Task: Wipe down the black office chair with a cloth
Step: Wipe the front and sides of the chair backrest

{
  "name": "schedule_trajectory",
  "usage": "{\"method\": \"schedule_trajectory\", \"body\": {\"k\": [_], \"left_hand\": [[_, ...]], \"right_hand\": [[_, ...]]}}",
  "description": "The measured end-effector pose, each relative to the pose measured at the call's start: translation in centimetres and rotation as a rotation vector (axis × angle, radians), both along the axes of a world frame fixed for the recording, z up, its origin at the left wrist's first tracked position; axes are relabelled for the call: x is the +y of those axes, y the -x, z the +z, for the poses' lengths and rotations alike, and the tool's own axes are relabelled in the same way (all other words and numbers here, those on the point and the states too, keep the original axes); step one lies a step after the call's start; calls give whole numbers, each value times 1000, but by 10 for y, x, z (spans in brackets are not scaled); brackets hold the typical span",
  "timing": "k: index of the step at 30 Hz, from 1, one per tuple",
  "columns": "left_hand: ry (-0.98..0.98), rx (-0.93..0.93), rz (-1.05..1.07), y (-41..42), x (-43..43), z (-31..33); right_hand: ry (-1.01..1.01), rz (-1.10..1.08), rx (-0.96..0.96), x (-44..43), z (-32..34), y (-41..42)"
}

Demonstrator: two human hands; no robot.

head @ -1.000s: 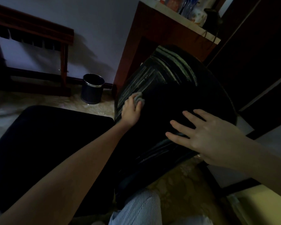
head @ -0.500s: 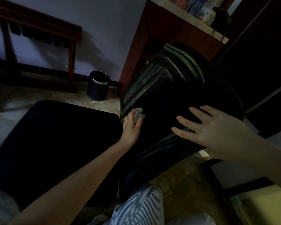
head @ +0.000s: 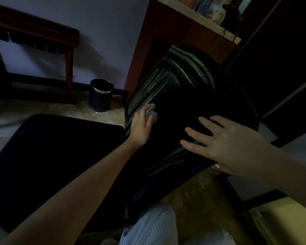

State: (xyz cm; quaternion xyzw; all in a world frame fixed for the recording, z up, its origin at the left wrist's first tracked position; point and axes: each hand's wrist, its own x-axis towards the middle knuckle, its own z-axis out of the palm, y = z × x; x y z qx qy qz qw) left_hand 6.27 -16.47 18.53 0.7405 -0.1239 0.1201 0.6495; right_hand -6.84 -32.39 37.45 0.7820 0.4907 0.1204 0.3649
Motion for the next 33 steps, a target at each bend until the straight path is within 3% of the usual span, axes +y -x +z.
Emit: {"method": "schedule_trajectory", "body": {"k": [5,12,22,28,30,33], "left_hand": [[37,452,76,2,15,-54],[99,580,78,35,20,-72],[243,258,69,101,8,-25],[170,0,65,121,-12,20],[180,-23,111,132,-19,20],[132,-117,150,144,-19,6]], "right_hand": [[8,0,-2,0,2,0],[8,-3,-19,-2,-2,-3],[73,-61,15,0,0,-3],[258,-227,55,19,10,8],[279,-399,140,17,8,10],[225,-193,22,10,7,8]]}}
